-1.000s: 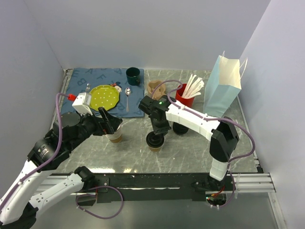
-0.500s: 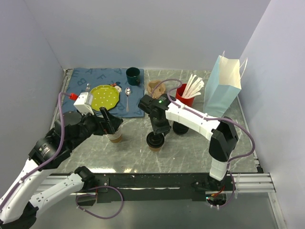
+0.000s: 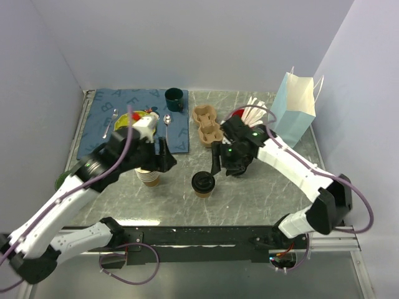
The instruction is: Pack the takeout coffee
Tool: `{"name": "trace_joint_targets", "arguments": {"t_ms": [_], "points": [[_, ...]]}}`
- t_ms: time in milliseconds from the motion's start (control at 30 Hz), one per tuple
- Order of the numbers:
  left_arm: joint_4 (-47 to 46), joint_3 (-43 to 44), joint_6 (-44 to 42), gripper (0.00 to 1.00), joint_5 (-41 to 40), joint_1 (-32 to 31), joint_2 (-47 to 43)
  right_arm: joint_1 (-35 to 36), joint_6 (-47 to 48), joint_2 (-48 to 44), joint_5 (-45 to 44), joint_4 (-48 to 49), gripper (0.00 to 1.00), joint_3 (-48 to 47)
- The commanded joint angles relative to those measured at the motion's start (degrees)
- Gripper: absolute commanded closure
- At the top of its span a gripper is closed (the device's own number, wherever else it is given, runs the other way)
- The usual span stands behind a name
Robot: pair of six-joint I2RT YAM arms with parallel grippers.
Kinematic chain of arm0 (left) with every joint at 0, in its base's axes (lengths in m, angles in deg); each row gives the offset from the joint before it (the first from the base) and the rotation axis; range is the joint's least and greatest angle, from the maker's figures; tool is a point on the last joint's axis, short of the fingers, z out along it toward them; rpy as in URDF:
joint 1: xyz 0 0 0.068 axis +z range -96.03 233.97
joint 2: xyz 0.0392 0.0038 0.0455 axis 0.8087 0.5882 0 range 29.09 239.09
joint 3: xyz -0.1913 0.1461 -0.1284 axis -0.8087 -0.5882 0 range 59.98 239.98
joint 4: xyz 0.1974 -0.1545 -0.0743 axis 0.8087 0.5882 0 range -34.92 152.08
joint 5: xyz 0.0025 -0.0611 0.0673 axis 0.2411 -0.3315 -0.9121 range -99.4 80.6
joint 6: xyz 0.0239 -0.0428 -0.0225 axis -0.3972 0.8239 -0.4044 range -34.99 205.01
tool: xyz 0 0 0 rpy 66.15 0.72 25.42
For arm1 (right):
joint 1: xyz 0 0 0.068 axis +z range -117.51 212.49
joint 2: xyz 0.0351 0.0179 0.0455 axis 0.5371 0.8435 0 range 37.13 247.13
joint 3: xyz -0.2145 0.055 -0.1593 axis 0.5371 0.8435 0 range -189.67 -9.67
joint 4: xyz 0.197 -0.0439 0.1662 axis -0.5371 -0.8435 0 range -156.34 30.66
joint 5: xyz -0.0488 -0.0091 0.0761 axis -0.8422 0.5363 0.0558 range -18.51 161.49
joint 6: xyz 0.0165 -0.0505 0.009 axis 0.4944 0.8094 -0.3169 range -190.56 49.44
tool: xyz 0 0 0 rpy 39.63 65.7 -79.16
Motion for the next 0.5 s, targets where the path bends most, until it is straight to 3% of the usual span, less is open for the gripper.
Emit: {"name": "trace_joint_targets", "arguments": {"t_ms": [0,133,467], "points": [[-2.4,3.4,-1.3,0.27,7.4,0.2,6.2,-4.7,2.3,-5.6,12.9,10.7,0.33,7.0],[-3.9,5.1,-0.7,0.32,10.7,0.2,14.0,-6.6,1.5,-6.9,15.7,14.7,0.36,11.4],[-13.0,0.1,3.5,0.39,16.8,0.2,22.0,-6.8,0.5,-3.0,18.7,20.7,0.34,14.5]]}}
